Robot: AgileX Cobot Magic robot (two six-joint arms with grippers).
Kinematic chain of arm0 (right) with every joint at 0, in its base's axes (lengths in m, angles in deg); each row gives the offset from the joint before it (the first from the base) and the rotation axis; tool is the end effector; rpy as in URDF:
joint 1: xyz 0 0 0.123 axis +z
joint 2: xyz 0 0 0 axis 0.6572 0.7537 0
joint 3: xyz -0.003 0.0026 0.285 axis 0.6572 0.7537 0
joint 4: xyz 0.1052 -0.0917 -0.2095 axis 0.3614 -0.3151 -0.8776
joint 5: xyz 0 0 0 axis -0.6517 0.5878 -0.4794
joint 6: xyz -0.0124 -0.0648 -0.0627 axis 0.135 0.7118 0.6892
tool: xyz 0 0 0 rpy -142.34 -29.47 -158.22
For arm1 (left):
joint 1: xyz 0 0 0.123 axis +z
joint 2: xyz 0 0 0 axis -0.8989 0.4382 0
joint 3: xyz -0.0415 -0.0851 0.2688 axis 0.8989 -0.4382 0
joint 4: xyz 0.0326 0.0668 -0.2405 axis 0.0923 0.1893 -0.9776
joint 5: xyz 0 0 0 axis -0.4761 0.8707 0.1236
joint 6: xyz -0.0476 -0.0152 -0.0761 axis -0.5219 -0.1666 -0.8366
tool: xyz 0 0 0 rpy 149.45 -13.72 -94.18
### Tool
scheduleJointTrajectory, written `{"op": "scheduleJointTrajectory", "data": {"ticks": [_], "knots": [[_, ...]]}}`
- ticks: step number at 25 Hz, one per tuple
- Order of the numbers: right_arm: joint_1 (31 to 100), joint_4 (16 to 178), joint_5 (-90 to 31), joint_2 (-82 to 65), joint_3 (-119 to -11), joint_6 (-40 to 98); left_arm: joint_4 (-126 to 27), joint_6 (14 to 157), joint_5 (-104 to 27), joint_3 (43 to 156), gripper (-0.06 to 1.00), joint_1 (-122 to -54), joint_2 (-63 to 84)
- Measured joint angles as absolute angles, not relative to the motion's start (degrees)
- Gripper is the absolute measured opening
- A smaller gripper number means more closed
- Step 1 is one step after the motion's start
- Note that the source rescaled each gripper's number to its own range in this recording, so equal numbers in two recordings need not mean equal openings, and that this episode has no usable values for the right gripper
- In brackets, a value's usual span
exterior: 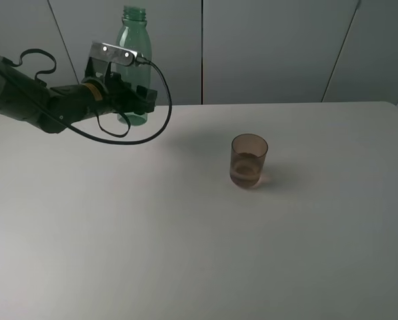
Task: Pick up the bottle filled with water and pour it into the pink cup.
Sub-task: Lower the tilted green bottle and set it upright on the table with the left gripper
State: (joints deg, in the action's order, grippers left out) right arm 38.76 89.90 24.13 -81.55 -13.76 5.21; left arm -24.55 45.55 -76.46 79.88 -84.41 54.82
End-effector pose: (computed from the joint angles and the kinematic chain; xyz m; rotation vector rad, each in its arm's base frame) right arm -0.0071 0.0014 0.2753 0.0520 2.0741 -0.0030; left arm 0.3899 -0.1557 0.1389 0.4741 1.8571 -0.3023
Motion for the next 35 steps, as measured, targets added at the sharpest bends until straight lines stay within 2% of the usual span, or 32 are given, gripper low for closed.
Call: {"op": "scheduleJointTrajectory", "data": {"ticks": [26, 35], "knots": [[38.76, 89.9, 24.13, -81.55, -13.76, 5.21, -20.43, 52.42, -101.83, 79.15, 0.0, -81.87, 71.17], [38.76, 89.9, 24.13, -81.55, -13.76, 5.21, -20.2, 51.69, -103.4, 80.42, 0.0, -81.79, 73.37]]}}
